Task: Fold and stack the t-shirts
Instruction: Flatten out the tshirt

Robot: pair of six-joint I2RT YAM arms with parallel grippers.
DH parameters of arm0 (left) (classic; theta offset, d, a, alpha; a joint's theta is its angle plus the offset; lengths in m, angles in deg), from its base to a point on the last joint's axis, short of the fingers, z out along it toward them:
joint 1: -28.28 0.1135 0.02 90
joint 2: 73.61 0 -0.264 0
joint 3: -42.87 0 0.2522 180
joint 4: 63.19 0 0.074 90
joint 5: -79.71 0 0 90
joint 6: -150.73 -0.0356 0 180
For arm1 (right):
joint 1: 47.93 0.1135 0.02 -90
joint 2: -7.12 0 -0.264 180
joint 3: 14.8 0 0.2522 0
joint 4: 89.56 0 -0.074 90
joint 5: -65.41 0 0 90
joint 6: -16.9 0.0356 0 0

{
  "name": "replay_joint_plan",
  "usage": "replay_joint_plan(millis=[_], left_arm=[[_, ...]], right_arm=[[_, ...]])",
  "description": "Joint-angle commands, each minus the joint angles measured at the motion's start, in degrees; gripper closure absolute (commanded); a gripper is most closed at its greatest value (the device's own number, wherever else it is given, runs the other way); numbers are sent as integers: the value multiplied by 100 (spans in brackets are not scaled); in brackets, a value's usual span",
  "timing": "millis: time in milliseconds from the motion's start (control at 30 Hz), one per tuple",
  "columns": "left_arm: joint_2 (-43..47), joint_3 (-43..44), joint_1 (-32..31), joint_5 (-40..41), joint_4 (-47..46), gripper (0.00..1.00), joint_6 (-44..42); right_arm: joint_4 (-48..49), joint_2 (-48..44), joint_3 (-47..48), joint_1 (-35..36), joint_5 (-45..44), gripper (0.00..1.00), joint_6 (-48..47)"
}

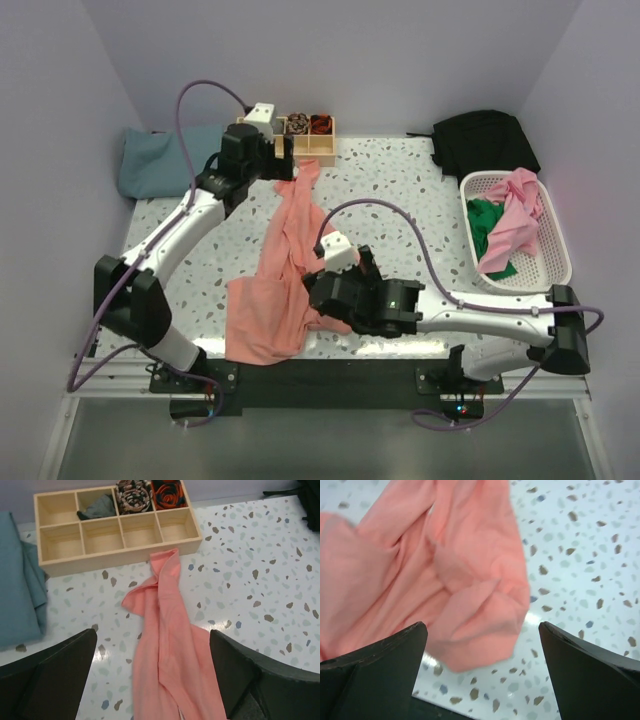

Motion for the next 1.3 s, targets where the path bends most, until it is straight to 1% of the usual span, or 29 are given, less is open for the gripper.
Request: replay_joint_plan(millis=[0,33,67,100,133,167,200,233,267,300,333,400,433,500,533,567,633,700,733,767,833,967,1067,1100,1133,1167,1200,1233,1267], left_arm=[[947,-1482,103,939,-525,0,577],[1089,-1783,129,957,-631,0,674],[1212,-2082,130,1027,-858,0,849],[1439,-2650,138,1106,-964,0,972],[1529,-2943,156,1080,-1113,0,1052],[1599,-3190,182,1089,-1428,0,1227],[1670,-3601,208,1089,-1518,0,1324],[1696,-3779,226,1046,-1615,0,1395],[1688,-3938,278,1002,-1807,0,1544],[1636,-4192,296,871,-1905,0,1589],[1592,-4299,314,817,-1976,0,1650],[1434,-4562,367,659,-2178,0,1808],[1381,-4624,384,615,-2239,0,1843],[1310,-4852,420,545,-2389,0,1949],[1301,-4923,428,501,-2450,0,1967],[1301,-5072,437,431,-2547,0,2036],[1327,-5231,446,255,-2696,0,2090],[1327,-5467,446,10,-2872,0,2221],[1327,-5547,446,-36,-2951,0,2248],[1336,-5617,446,-45,-3039,0,2292],[1345,-5820,446,-89,-3162,0,2318],[1284,-5934,446,-176,-3347,1,2310],[1187,-5934,446,-273,-3426,5,2301],[1143,-5926,446,-317,-3444,7,2292],[1117,-5926,446,-335,-3488,9,2301],[1099,-5926,446,-361,-3514,12,2301],[1047,-5926,446,-413,-3532,19,2292],[1038,-5934,446,-431,-3575,23,2292],[1011,-5926,446,-440,-3593,30,2283]], right_arm=[[810,-114,-18,-952,-168,1,-1117],[1056,-36,-18,-1268,-51,1,-1304],[1555,200,8,-1375,80,1,-1515],[1795,368,52,-1489,212,1,-1717],[1867,622,392,-1673,422,1,-1962],[1824,1120,639,-1736,451,1,-2061],[1806,1438,885,-1797,460,1,-2166],[1788,1685,1375,-1876,529,1,-2402],[1788,1923,1623,-1903,574,1,-2500],[1797,2421,1852,-1956,635,1,-2649],[1771,2626,2315,-2069,688,1,-2694],[1771,3231,2731,-2184,916,1,-2782],[1771,3443,3099,-2307,960,1,-2808],[1736,3795,3478,-2430,1066,1,-2887],[1683,4171,3863,-2518,1136,1,-2923],[1639,4340,4058,-2554,1206,1,-2958],[1464,4875,4671,-2650,1242,1,-3055],[1367,5219,5043,-2721,1259,1,-3072],[1210,5369,5419,-2825,1251,1,-3038],[1139,5666,5579,-2861,1259,1,-3002],[963,5888,5921,-2993,1294,1,-2862],[681,6283,6240,-3134,1304,3,-2607],[496,6355,6258,-3213,1268,7,-2414],[488,6337,6214,-3231,1242,13,-2344],[496,6311,6083,-3257,1242,16,-2325],[540,6259,5977,-3266,1242,21,-2325],[619,6101,5854,-3266,1207,31,-2317],[802,5995,5549,-3266,1198,37,-2325],[900,5899,5389,-3266,1172,43,-2343]])
